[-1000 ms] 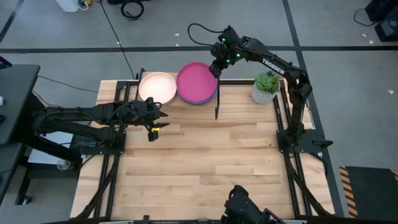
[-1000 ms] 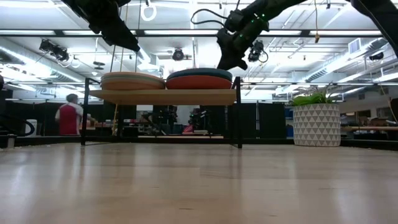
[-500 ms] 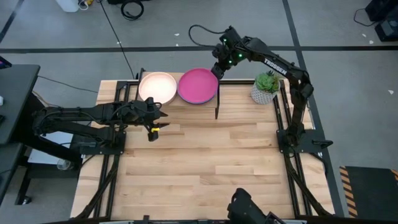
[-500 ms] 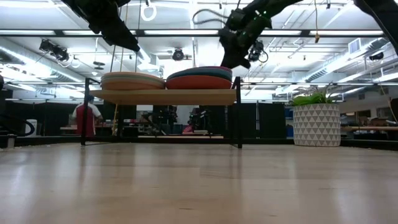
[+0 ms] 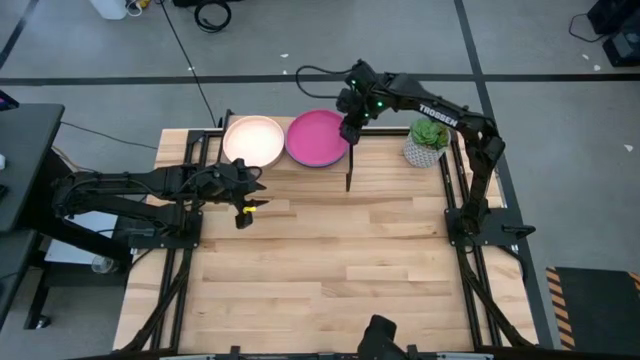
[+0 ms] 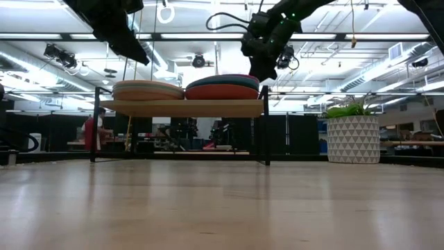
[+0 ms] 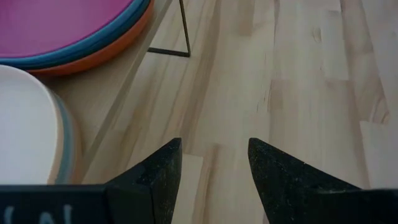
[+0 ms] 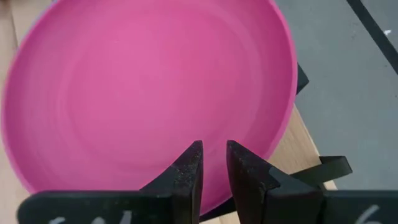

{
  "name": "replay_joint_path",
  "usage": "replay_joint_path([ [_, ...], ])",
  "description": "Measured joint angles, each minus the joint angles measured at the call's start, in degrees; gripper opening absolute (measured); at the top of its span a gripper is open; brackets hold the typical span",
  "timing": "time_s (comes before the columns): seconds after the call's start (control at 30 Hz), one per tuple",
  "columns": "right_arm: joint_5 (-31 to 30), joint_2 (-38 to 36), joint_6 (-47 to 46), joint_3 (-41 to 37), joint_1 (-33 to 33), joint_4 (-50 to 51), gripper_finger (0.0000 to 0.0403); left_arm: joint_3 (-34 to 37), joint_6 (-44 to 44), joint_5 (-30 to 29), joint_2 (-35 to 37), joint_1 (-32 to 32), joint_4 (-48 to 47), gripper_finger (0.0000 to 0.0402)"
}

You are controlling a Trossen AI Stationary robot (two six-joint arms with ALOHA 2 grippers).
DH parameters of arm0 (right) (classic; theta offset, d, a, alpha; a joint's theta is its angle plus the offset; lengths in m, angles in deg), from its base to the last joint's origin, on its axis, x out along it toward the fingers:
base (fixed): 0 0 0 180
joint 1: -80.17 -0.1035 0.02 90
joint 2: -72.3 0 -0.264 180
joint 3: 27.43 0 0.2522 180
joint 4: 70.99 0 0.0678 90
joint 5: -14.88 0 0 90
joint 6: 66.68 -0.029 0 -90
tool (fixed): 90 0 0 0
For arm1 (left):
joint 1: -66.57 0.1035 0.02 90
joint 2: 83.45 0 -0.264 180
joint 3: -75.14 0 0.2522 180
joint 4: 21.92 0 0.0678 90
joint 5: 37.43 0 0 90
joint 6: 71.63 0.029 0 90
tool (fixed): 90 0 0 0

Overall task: Place and stack plates onto a shelf
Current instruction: Stack the pink plate on top of the blue plate on the shelf, then return to Home Position

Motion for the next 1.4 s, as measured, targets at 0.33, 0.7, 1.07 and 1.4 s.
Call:
replay_joint_path([
  [0.33,-1.09,-0.24,-0.92,0.0,-0.12,-1.17,0.0077,0.02,-0.01,0.0,0.01,0.0,0.81,0.0192],
  [0.7,-1.15,-12.44,-0.04,-6.47,-5.31,-6.29,0.0077,0.1,0.1,-0.61,0.01,-4.7,2.45,0.0192],
  [1.07,-9.84,-35.77,-5.35,-40.54,-15.92,-37.79,0.0057,7.2,1.93,-11.35,-0.02,-18.45,19.17,0.0192],
  [1.4,-13.64,-49.78,-9.5,-62.55,-25.06,-56.84,0.0042,17.53,0.23,-10.74,3.99,-19.13,27.07,0.0192],
])
